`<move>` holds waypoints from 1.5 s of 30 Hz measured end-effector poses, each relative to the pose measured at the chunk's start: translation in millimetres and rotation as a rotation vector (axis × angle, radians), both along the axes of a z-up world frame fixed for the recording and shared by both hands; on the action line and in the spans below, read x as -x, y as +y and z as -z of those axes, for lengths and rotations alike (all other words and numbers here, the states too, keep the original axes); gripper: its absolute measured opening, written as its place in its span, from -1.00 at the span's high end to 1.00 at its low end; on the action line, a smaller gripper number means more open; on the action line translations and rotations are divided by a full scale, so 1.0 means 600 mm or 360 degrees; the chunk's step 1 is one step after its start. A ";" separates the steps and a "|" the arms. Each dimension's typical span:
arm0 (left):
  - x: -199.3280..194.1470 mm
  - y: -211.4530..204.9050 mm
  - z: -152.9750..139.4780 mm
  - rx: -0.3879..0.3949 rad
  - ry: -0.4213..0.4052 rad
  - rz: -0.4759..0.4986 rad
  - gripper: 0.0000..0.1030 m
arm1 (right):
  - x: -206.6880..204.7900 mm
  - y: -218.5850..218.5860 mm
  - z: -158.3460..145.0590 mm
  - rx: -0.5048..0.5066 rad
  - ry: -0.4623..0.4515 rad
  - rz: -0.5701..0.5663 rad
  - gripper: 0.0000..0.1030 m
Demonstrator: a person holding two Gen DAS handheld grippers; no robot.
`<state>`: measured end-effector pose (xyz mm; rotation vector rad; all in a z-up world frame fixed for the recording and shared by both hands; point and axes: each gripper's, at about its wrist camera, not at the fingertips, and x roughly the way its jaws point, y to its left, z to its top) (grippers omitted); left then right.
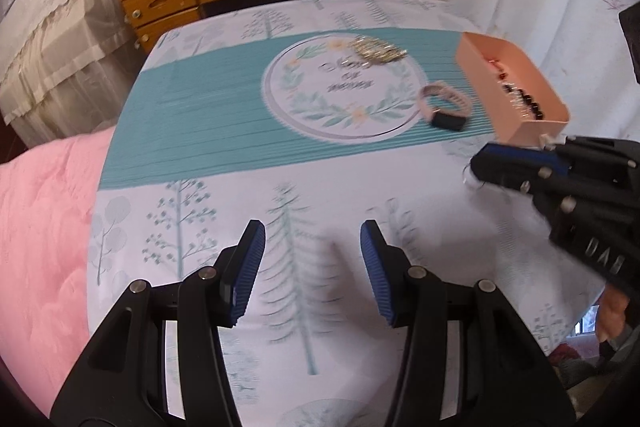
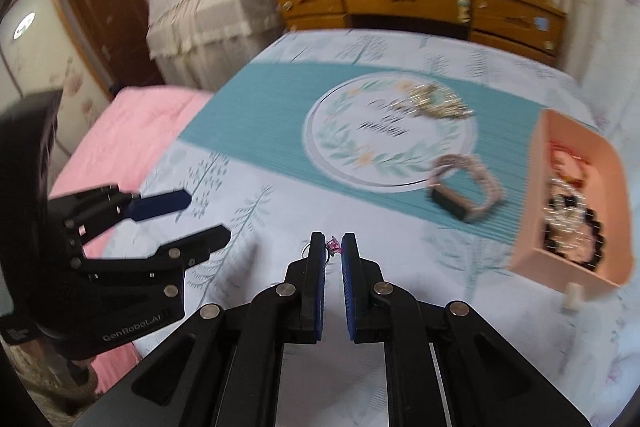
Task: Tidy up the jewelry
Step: 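Carry the pink-stone ring into the box with the right tool while the left tool approaches the pink watch, then grasp the pink-strap watch with the left tool and lift it toward the box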
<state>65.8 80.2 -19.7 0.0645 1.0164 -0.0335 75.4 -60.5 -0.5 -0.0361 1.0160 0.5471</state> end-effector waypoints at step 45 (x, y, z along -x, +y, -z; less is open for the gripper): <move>-0.334 -0.173 0.099 0.0160 0.0483 0.0146 0.48 | -0.185 -0.349 0.053 -0.0066 0.0215 0.0626 0.81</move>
